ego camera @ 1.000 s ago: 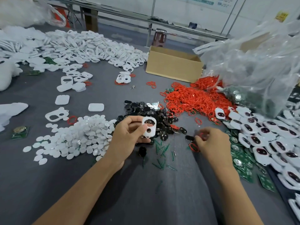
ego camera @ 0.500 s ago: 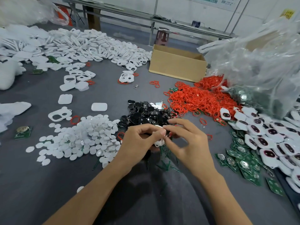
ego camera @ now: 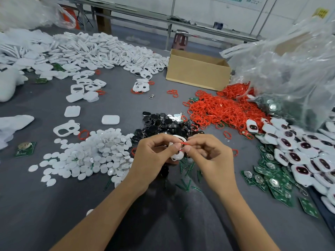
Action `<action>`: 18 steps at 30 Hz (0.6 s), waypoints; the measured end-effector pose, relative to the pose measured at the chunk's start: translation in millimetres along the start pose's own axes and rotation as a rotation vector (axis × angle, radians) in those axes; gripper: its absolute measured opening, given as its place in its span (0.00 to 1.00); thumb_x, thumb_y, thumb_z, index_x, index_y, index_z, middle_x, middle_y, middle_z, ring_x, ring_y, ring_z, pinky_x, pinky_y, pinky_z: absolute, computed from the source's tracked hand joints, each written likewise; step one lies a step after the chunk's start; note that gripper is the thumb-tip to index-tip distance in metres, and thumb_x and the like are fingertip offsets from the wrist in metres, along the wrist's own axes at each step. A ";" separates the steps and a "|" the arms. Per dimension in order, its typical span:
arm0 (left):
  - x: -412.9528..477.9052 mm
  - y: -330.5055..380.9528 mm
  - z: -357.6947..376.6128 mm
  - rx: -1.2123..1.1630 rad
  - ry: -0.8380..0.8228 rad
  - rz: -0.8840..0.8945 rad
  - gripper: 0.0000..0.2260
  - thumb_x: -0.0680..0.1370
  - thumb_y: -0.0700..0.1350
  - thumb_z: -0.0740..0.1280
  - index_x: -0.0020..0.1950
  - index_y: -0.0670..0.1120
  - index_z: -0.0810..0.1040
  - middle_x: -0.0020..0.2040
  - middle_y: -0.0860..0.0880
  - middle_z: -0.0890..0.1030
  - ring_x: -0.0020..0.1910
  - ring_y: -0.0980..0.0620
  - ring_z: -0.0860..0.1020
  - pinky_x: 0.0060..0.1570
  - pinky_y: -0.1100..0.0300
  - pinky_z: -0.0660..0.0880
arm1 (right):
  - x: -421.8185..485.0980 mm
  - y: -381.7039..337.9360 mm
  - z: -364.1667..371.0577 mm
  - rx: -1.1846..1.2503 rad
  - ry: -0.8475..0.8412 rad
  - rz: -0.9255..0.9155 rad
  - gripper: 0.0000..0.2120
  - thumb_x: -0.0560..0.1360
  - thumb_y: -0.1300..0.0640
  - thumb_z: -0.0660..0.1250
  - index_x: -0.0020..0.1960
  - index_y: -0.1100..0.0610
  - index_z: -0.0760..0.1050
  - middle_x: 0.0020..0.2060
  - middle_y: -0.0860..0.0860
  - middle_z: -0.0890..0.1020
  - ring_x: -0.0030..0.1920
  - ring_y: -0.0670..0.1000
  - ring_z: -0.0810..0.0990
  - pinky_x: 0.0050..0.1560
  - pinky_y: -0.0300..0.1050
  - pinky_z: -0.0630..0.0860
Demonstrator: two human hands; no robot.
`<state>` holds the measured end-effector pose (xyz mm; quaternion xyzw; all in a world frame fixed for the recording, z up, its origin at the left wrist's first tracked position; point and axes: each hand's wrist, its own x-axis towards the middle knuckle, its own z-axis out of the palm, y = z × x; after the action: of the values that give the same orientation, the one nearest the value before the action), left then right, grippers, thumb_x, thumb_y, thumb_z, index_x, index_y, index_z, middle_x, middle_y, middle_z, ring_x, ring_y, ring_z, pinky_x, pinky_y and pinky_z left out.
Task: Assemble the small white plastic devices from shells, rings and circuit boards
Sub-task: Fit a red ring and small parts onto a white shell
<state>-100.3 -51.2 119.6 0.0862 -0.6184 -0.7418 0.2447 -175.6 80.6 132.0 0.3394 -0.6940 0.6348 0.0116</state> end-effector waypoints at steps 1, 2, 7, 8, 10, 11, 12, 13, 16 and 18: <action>0.0 -0.2 -0.1 0.002 -0.009 0.005 0.03 0.75 0.33 0.70 0.44 0.39 0.83 0.37 0.41 0.81 0.37 0.53 0.80 0.39 0.52 0.82 | -0.6 0.4 -0.1 -0.009 -0.009 0.008 0.07 0.69 0.67 0.74 0.42 0.56 0.81 0.41 0.50 0.82 0.40 0.51 0.82 0.42 0.43 0.78; -0.2 0.3 0.1 0.007 -0.018 0.007 0.03 0.75 0.33 0.70 0.43 0.39 0.82 0.36 0.44 0.81 0.36 0.54 0.80 0.39 0.53 0.82 | -1.3 0.8 -0.3 -0.020 -0.021 0.015 0.07 0.70 0.67 0.73 0.42 0.56 0.81 0.40 0.50 0.82 0.40 0.53 0.81 0.42 0.46 0.77; -0.1 0.1 0.3 0.063 -0.057 0.040 0.06 0.75 0.32 0.70 0.41 0.42 0.81 0.33 0.51 0.79 0.33 0.57 0.77 0.37 0.62 0.78 | -3.3 -1.9 1.3 -0.027 -0.073 0.016 0.02 0.71 0.61 0.71 0.41 0.55 0.78 0.33 0.51 0.80 0.34 0.54 0.76 0.37 0.43 0.72; -0.2 -0.1 -0.2 0.083 -0.065 0.053 0.07 0.75 0.32 0.70 0.40 0.43 0.81 0.32 0.51 0.79 0.33 0.57 0.77 0.38 0.62 0.77 | -3.6 -2.6 1.9 -0.025 -0.081 0.011 0.01 0.71 0.60 0.70 0.41 0.56 0.78 0.33 0.52 0.79 0.34 0.56 0.75 0.37 0.44 0.72; -0.2 -0.8 -1.8 0.125 -0.084 0.084 0.08 0.75 0.33 0.70 0.40 0.45 0.80 0.32 0.53 0.79 0.33 0.56 0.77 0.37 0.63 0.76 | -4.0 -3.6 2.7 -0.023 -0.101 0.005 0.02 0.71 0.60 0.69 0.41 0.58 0.77 0.33 0.54 0.78 0.34 0.57 0.74 0.37 0.47 0.72; -0.2 -1.2 -2.4 0.139 -0.096 0.099 0.08 0.75 0.33 0.70 0.40 0.46 0.80 0.31 0.54 0.78 0.32 0.57 0.76 0.36 0.65 0.74 | -4.2 -3.9 2.9 -0.025 -0.113 0.002 0.02 0.71 0.60 0.68 0.41 0.58 0.76 0.33 0.54 0.77 0.34 0.56 0.74 0.37 0.47 0.71; -0.5 -1.1 -2.5 0.147 -0.106 0.111 0.08 0.75 0.34 0.70 0.40 0.46 0.80 0.31 0.55 0.78 0.31 0.58 0.76 0.35 0.67 0.73 | -4.4 -4.2 2.8 -0.030 -0.125 0.002 0.03 0.72 0.60 0.68 0.42 0.59 0.75 0.33 0.54 0.77 0.34 0.55 0.73 0.37 0.46 0.71; -0.7 -1.3 -2.5 0.153 -0.115 0.120 0.08 0.75 0.34 0.70 0.40 0.45 0.80 0.30 0.56 0.78 0.31 0.60 0.75 0.35 0.69 0.72 | -4.6 -4.4 2.7 -0.034 -0.137 0.003 0.03 0.72 0.60 0.67 0.42 0.59 0.75 0.33 0.52 0.77 0.34 0.52 0.73 0.37 0.44 0.71; -1.1 -1.0 -2.3 0.167 -0.139 0.156 0.07 0.76 0.33 0.70 0.41 0.44 0.79 0.29 0.59 0.77 0.29 0.62 0.74 0.34 0.72 0.70 | -5.0 -5.0 1.5 -0.024 -0.171 0.016 0.03 0.73 0.60 0.66 0.42 0.59 0.73 0.31 0.47 0.75 0.33 0.47 0.71 0.37 0.41 0.68; -1.9 -0.3 -2.9 0.143 -0.172 0.172 0.06 0.76 0.32 0.69 0.42 0.42 0.79 0.31 0.58 0.78 0.30 0.62 0.75 0.35 0.72 0.71 | -4.8 -6.1 0.5 0.028 -0.189 0.048 0.04 0.72 0.60 0.66 0.41 0.59 0.72 0.29 0.51 0.72 0.31 0.52 0.67 0.33 0.45 0.65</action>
<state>-97.5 -52.8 118.3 -0.0138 -0.6936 -0.6767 0.2465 -168.7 82.5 135.0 0.3810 -0.6910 0.6099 -0.0738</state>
